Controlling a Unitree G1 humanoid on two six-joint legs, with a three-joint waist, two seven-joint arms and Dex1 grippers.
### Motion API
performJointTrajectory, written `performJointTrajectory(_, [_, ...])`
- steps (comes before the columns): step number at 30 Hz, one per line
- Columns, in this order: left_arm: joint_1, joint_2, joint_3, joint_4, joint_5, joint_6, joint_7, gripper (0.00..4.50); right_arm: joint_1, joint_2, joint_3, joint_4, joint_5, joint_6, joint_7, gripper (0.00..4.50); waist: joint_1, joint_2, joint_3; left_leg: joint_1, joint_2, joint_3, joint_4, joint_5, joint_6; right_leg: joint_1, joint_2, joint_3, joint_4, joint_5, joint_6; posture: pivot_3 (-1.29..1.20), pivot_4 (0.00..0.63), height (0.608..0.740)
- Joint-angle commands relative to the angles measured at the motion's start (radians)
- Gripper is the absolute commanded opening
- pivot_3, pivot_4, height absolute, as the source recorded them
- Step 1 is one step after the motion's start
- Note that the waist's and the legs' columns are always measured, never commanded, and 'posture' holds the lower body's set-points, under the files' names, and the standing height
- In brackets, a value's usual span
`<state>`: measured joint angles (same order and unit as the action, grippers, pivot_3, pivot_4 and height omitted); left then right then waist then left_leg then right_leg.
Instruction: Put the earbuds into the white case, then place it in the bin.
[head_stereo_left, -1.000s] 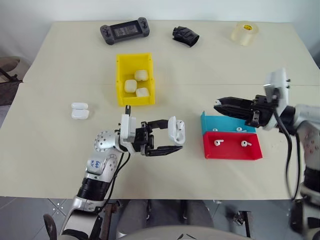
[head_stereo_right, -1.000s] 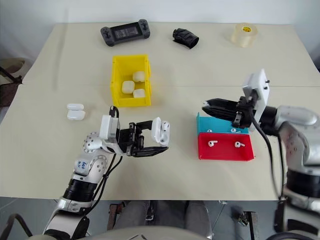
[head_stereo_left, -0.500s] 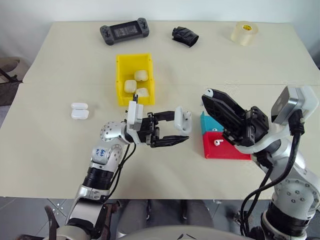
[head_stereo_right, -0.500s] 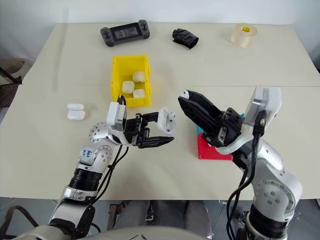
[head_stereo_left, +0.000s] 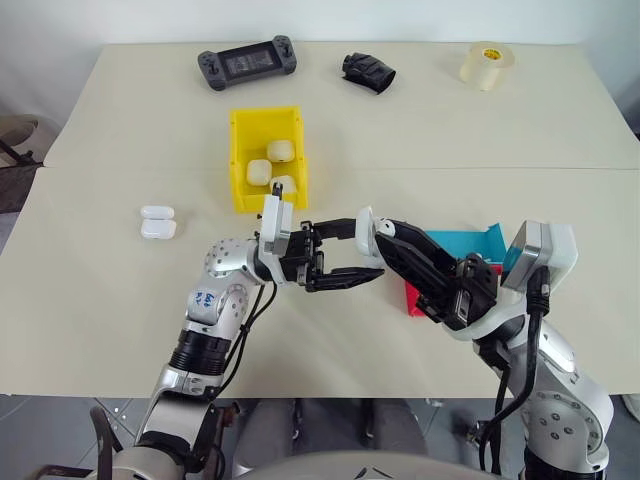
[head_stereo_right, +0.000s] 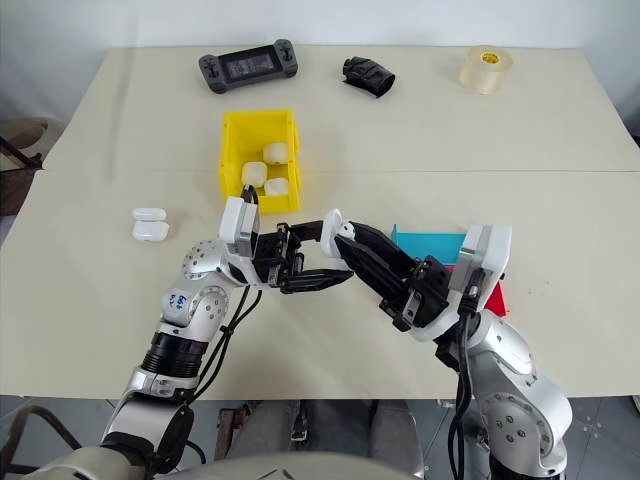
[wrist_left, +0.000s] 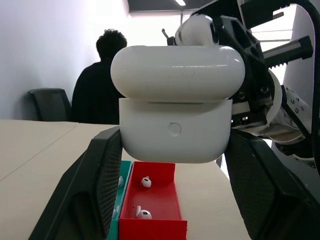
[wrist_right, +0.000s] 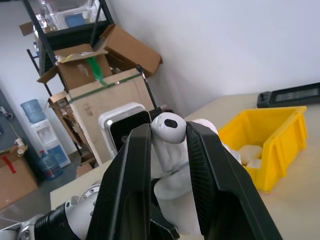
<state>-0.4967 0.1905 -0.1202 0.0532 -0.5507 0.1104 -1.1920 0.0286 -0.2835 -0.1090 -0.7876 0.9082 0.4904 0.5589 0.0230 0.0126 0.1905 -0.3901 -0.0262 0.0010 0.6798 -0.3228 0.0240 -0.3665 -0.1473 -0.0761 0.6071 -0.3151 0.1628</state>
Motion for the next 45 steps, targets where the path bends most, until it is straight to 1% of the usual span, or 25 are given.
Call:
performJointTrajectory(1, [-0.015, -0.010, 0.002, -0.025, -0.009, -0.005, 0.006, 2.74, 0.017, -0.010, 0.008, 0.001, -0.012, -0.047, 0.018, 1.00, 0.000, 0.000, 0.000, 0.000, 0.000, 0.000, 0.000, 0.000, 0.000, 0.000, 0.000, 0.000, 0.000, 0.000, 0.000, 0.00, 0.150, 0.740])
performJointTrajectory(11, [-0.016, -0.011, 0.007, -0.028, -0.005, -0.010, 0.010, 2.74, 0.073, -0.050, 0.033, 0.032, 0.007, -0.062, 0.059, 1.00, 0.001, 0.000, 0.000, 0.000, 0.001, 0.000, 0.000, 0.000, 0.000, 0.000, 0.000, 0.000, 0.000, 0.000, 0.000, 0.00, 0.150, 0.740])
performJointTrajectory(14, [-0.014, -0.008, 0.007, -0.031, -0.006, -0.012, 0.009, 2.74, 0.090, -0.057, 0.044, 0.041, 0.006, -0.058, 0.051, 1.00, 0.000, 0.000, 0.000, 0.000, 0.002, 0.000, 0.000, 0.000, 0.000, 0.000, 0.000, 0.000, 0.000, 0.000, 0.000, 0.00, 0.150, 0.740])
performJointTrajectory(18, [-0.013, -0.006, 0.005, -0.031, -0.005, -0.015, 0.005, 2.74, 0.082, -0.061, 0.038, 0.054, 0.007, -0.066, 0.049, 1.00, 0.001, 0.000, 0.000, 0.000, 0.002, 0.000, 0.000, 0.000, 0.000, 0.000, 0.000, 0.000, 0.000, 0.000, 0.000, 0.00, 0.150, 0.740])
performJointTrajectory(23, [-0.010, 0.000, 0.000, -0.031, -0.001, -0.021, -0.009, 2.74, 0.058, -0.082, 0.025, 0.061, 0.049, -0.058, 0.049, 1.00, 0.001, 0.000, 0.000, 0.000, 0.003, 0.000, 0.000, 0.000, 0.000, 0.000, 0.000, 0.000, 0.000, 0.000, 0.000, 0.00, 0.150, 0.740])
performJointTrajectory(25, [-0.010, 0.002, 0.001, -0.029, 0.001, -0.022, -0.010, 2.74, 0.052, -0.091, 0.018, 0.054, 0.063, -0.056, 0.041, 1.43, 0.001, 0.000, 0.000, 0.000, 0.003, 0.000, 0.000, 0.000, 0.000, 0.000, 0.000, 0.000, 0.000, 0.000, 0.000, 0.00, 0.150, 0.740])
performJointTrajectory(26, [-0.010, 0.002, 0.001, -0.027, 0.003, -0.024, -0.009, 2.74, 0.051, -0.098, 0.013, 0.050, 0.071, -0.054, 0.039, 1.56, 0.001, 0.000, 0.000, 0.000, 0.003, 0.000, 0.000, 0.000, 0.000, 0.000, 0.000, 0.000, 0.000, 0.000, 0.000, 0.00, 0.150, 0.740])
performJointTrajectory(27, [-0.010, 0.002, 0.001, -0.025, 0.005, -0.025, -0.009, 2.74, 0.051, -0.103, 0.009, 0.049, 0.072, -0.055, 0.037, 1.84, 0.001, 0.000, 0.000, 0.000, 0.003, 0.000, 0.000, 0.000, 0.000, 0.000, 0.000, 0.000, 0.000, 0.000, 0.000, 0.00, 0.150, 0.740])
performJointTrajectory(31, [-0.006, 0.003, -0.003, -0.020, 0.008, -0.028, -0.013, 2.74, 0.053, -0.135, -0.011, 0.036, 0.123, -0.036, 0.029, 1.84, 0.001, 0.000, 0.000, 0.000, 0.003, 0.000, 0.000, 0.000, 0.000, 0.000, 0.000, 0.000, 0.000, 0.000, 0.000, 0.00, 0.150, 0.740])
performJointTrajectory(32, [-0.005, 0.002, -0.004, -0.020, 0.008, -0.029, -0.013, 2.74, 0.050, -0.140, -0.012, 0.035, 0.114, -0.042, 0.029, 1.84, 0.001, 0.000, 0.000, 0.000, 0.003, 0.000, 0.000, 0.000, 0.000, 0.000, 0.000, 0.000, -0.001, 0.000, 0.000, 0.00, 0.150, 0.740])
performJointTrajectory(35, [-0.001, 0.002, -0.013, -0.019, 0.022, -0.037, -0.008, 2.74, 0.062, -0.150, -0.024, 0.029, 0.109, -0.049, 0.021, 2.31, 0.001, 0.000, 0.000, 0.000, 0.003, 0.000, 0.000, 0.000, 0.000, 0.000, 0.000, 0.000, -0.001, 0.000, 0.000, 0.00, 0.150, 0.740])
performJointTrajectory(36, [-0.005, 0.011, -0.020, -0.011, 0.047, -0.045, 0.002, 2.74, 0.083, -0.163, -0.046, 0.025, 0.115, -0.049, 0.023, 2.62, 0.002, 0.000, 0.000, 0.000, 0.003, 0.000, 0.000, 0.000, 0.000, 0.000, 0.000, 0.000, -0.001, 0.000, 0.000, 0.00, 0.150, 0.740])
performJointTrajectory(39, [-0.016, 0.040, -0.043, 0.015, 0.124, -0.094, 0.006, 2.74, 0.146, -0.200, -0.118, 0.023, 0.092, -0.070, 0.034, 2.62, 0.004, 0.000, 0.000, 0.000, 0.002, 0.000, 0.000, 0.000, 0.001, 0.001, 0.000, 0.000, -0.001, 0.000, 0.000, 0.00, 0.150, 0.740])
performJointTrajectory(41, [-0.029, 0.080, -0.076, 0.018, 0.208, -0.114, 0.019, 2.74, 0.214, -0.255, -0.200, 0.026, 0.064, -0.076, 0.059, 2.62, 0.005, 0.000, 0.000, 0.000, 0.001, 0.001, 0.000, -0.001, 0.001, 0.001, 0.000, 0.000, -0.002, 0.000, 0.000, 0.00, 0.150, 0.740])
performJointTrajectory(43, [-0.043, 0.092, -0.093, 0.002, 0.233, -0.095, 0.037, 2.74, 0.245, -0.296, -0.251, 0.021, 0.070, -0.074, 0.072, 2.62, 0.005, 0.000, 0.000, 0.000, 0.000, 0.001, 0.000, -0.001, 0.001, 0.001, 0.000, 0.000, -0.002, 0.000, 0.000, 0.00, 0.150, 0.740])
performJointTrajectory(45, [-0.055, 0.094, -0.102, -0.007, 0.256, -0.074, 0.067, 2.74, 0.248, -0.318, -0.267, 0.014, 0.099, -0.066, 0.078, 2.62, 0.004, 0.000, 0.000, 0.000, 0.000, 0.001, 0.000, -0.001, 0.001, 0.001, 0.000, 0.000, -0.002, 0.000, 0.000, 0.00, 0.150, 0.740])
